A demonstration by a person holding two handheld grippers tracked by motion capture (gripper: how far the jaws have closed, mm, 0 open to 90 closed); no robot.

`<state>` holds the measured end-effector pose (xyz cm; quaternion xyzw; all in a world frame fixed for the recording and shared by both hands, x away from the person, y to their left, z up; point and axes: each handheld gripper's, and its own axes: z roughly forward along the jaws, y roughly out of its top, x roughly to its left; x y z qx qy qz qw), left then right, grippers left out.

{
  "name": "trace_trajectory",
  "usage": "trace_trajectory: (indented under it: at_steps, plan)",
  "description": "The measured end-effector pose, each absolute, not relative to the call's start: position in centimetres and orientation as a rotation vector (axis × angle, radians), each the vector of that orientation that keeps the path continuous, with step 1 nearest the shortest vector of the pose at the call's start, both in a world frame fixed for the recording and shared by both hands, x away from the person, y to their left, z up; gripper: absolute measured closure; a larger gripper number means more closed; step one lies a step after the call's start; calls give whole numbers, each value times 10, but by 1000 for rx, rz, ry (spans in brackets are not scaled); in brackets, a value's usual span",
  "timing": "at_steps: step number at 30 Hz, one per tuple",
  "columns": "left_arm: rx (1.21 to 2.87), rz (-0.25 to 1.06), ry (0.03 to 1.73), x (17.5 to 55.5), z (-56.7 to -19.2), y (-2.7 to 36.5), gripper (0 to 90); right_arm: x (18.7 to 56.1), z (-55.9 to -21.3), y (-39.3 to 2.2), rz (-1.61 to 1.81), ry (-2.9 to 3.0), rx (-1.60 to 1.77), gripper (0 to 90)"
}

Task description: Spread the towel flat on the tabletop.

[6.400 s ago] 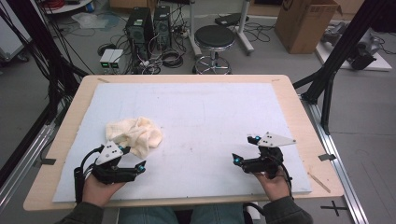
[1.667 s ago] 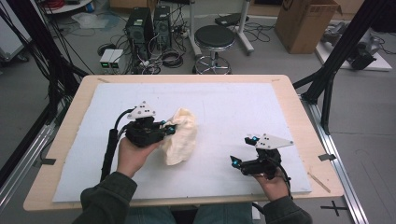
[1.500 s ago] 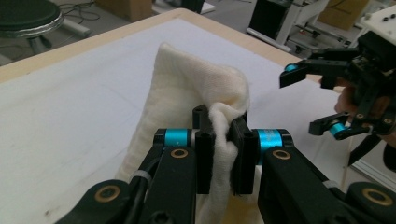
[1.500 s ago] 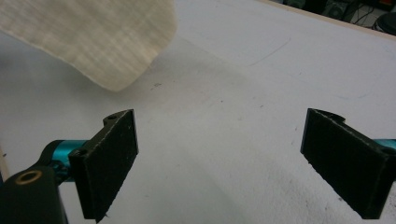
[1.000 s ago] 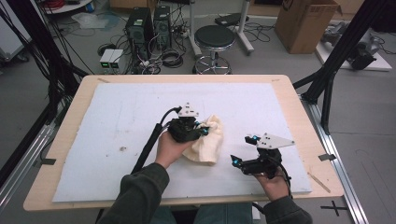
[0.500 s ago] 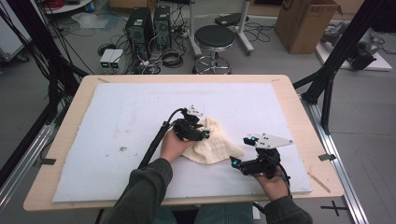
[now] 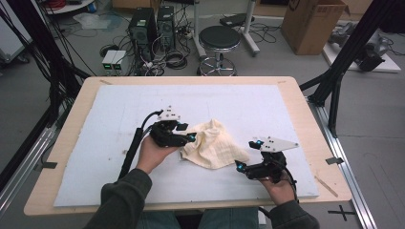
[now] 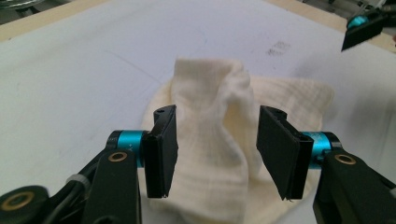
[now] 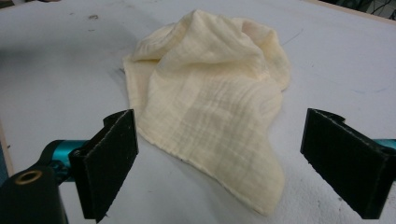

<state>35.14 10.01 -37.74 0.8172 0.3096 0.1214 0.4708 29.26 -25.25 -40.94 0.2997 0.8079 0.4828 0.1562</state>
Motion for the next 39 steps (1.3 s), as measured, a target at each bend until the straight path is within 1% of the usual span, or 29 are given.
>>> trace_trajectory:
  at_steps: [5, 11, 13, 15, 18, 19, 20, 21, 23, 25, 26, 27, 28, 29, 32, 33, 34, 35, 36, 37, 39]
  plan:
    - [2018, 286, 740, 332, -389, 117, 517, 294, -410, -252, 1379, 2315, 857, 105]
    - [2064, 265, 702, 315, -407, 120, 603, 295, -409, -252, 1383, 2308, 865, 109]
    - [2093, 257, 694, 313, -413, 118, 631, 295, -409, -253, 1391, 2313, 866, 165]
    - [2111, 257, 695, 313, -419, 116, 649, 296, -410, -254, 1391, 2310, 863, 182]
    - [2151, 254, 698, 316, -426, 112, 648, 299, -412, -255, 1374, 2330, 858, 273]
    - [2153, 248, 700, 318, -428, 111, 645, 301, -412, -255, 1368, 2337, 850, 325]
    - [2153, 248, 700, 318, -428, 111, 644, 301, -412, -255, 1368, 2337, 850, 325]
    - [2154, 250, 705, 321, -429, 110, 642, 305, -413, -255, 1345, 2369, 835, 412]
    - [2161, 249, 703, 323, -430, 109, 631, 312, -416, -255, 1322, 2405, 823, 483]
    - [2177, 229, 711, 328, -434, 104, 622, 318, -419, -254, 1299, 2440, 826, 524]
    - [2177, 229, 711, 328, -434, 104, 609, 321, -420, -253, 1289, 2466, 830, 537]
    - [2181, 199, 723, 332, -437, 101, 585, 324, -422, -252, 1278, 2484, 831, 549]
    - [2186, 199, 726, 334, -438, 99, 559, 328, -424, -251, 1251, 2500, 831, 561]
    - [2192, 207, 728, 335, -439, 98, 563, 331, -426, -251, 1234, 2521, 834, 574]
    - [2188, 241, 739, 338, -440, 95, 640, 337, -432, -247, 1176, 2567, 827, 634]
    - [2187, 250, 743, 339, -440, 96, 681, 339, -434, -246, 1159, 2582, 820, 658]
    - [2187, 250, 743, 339, -440, 96, 721, 339, -434, -246, 1159, 2582, 820, 658]
    - [2187, 261, 741, 340, -440, 97, 750, 341, -437, -242, 1115, 2617, 802, 710]
    - [2186, 261, 743, 340, -440, 97, 779, 342, -439, -239, 1096, 2629, 788, 727]
    - [2186, 261, 743, 340, -440, 97, 816, 342, -439, -238, 1098, 2628, 777, 765]
    - [2201, 298, 724, 338, -438, 98, 829, 342, -439, -237, 1103, 2632, 767, 809]
